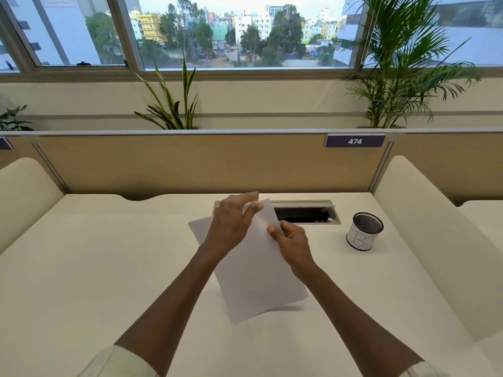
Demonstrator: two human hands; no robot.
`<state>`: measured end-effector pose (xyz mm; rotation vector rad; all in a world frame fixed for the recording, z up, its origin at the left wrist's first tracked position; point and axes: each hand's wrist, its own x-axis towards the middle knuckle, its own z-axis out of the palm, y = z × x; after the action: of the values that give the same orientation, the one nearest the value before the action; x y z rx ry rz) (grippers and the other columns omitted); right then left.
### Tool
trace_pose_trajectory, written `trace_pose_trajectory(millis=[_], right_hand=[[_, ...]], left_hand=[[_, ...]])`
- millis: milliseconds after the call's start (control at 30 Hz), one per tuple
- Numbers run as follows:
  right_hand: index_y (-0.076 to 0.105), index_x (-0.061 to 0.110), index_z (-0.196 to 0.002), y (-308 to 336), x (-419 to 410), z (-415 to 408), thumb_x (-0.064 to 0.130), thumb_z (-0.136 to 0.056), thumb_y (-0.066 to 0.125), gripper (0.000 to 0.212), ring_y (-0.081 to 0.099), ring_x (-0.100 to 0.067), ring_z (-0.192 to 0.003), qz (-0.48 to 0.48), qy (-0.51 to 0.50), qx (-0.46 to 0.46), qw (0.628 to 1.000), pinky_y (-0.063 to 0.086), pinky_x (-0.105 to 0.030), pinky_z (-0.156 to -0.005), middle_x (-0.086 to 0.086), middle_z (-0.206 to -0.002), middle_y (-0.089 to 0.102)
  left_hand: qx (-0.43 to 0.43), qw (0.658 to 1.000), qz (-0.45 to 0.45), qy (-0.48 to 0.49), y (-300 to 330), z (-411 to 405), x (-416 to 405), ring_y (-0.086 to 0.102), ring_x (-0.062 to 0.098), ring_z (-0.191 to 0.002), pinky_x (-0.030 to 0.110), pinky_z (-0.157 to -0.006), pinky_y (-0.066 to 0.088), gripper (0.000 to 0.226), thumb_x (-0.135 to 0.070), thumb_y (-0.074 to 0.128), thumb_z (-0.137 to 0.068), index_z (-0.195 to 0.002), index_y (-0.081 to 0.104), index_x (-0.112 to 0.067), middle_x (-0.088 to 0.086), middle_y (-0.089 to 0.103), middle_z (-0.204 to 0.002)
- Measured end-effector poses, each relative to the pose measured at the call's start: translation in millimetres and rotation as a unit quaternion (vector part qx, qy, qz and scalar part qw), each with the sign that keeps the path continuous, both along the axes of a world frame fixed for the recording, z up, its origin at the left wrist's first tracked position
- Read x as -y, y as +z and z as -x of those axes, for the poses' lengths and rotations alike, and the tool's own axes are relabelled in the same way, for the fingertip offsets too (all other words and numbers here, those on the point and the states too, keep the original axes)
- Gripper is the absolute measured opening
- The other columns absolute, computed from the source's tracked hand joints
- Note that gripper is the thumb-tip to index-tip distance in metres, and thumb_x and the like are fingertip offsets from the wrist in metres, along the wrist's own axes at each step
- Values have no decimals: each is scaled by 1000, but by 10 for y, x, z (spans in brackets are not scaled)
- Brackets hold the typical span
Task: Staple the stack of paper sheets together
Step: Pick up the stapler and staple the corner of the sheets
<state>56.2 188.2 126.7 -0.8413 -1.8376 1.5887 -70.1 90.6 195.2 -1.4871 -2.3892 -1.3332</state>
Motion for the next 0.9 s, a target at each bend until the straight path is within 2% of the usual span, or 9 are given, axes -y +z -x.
trace_pose_trajectory(millis=[67,133,233,300,467,600,667,800,900], right_hand=[[67,15,-91,7,37,58,28,-96,59,16,71,-28,-83,-8,8,-3,1000,60,-42,-77,-9,-92,72],[66,23,-87,-2,70,128,28,-96,59,12,71,-24,-82,-15,16,-1,1000,61,-40,-77,-6,-92,72],[67,30,-87,-52,121,236,27,-95,61,11,73,-20,-83,-16,22,3,1000,62,-38,-79,-3,-94,74],[71,26,-92,-113,143,313,27,-94,62,9,73,-19,-83,-19,21,10,1000,62,-39,-79,-2,-93,75],[76,13,-99,-265,160,488,29,-92,65,21,72,-19,-82,-49,41,39,997,61,-44,-78,-3,-89,76],[78,17,-88,-332,122,541,43,-91,62,30,68,0,-78,-37,81,65,994,51,-18,-68,10,-81,74],[78,17,-84,-405,57,596,47,-94,56,39,68,1,-75,-24,69,80,994,50,-15,-68,9,-81,75],[78,13,-83,-618,-102,778,30,-88,69,20,68,-5,-76,-39,19,120,992,55,-28,-74,3,-82,77],[77,10,-84,-741,-185,952,21,-83,74,12,65,-6,-72,-78,32,179,980,49,-23,-68,4,-78,73]], left_hand=[[23,1000,-6,5,-49,67,26,65,16,-104,39,-94,52,30,-34,58,-93,-116,69,-18,2,72,-114],[40,999,-8,12,-98,135,69,66,14,-94,26,-82,53,25,-31,58,-94,-109,72,-16,2,74,-105],[58,997,-16,37,-182,227,143,64,11,-88,8,-72,43,19,-27,59,-93,-101,72,-15,1,73,-99],[65,996,-26,48,-260,287,195,63,10,-85,3,-68,40,17,-24,60,-93,-98,73,-14,2,74,-96],[50,994,-57,82,-501,397,361,59,10,-87,1,-71,38,15,-14,63,-90,-99,75,-9,8,75,-96],[40,990,-82,107,-749,484,530,59,12,-89,2,-78,38,12,-7,63,-89,-95,74,-6,8,74,-94],[47,987,-91,126,-901,552,603,61,15,-89,4,-80,41,11,-4,64,-88,-93,74,-6,5,73,-92],[81,978,-108,159,-1145,647,710,64,20,-96,10,-86,46,12,-1,66,-86,-94,75,-5,5,73,-94],[97,972,-122,175,-1261,714,760,62,14,-96,11,-87,46,15,2,67,-85,-94,75,-7,-2,69,-92]])
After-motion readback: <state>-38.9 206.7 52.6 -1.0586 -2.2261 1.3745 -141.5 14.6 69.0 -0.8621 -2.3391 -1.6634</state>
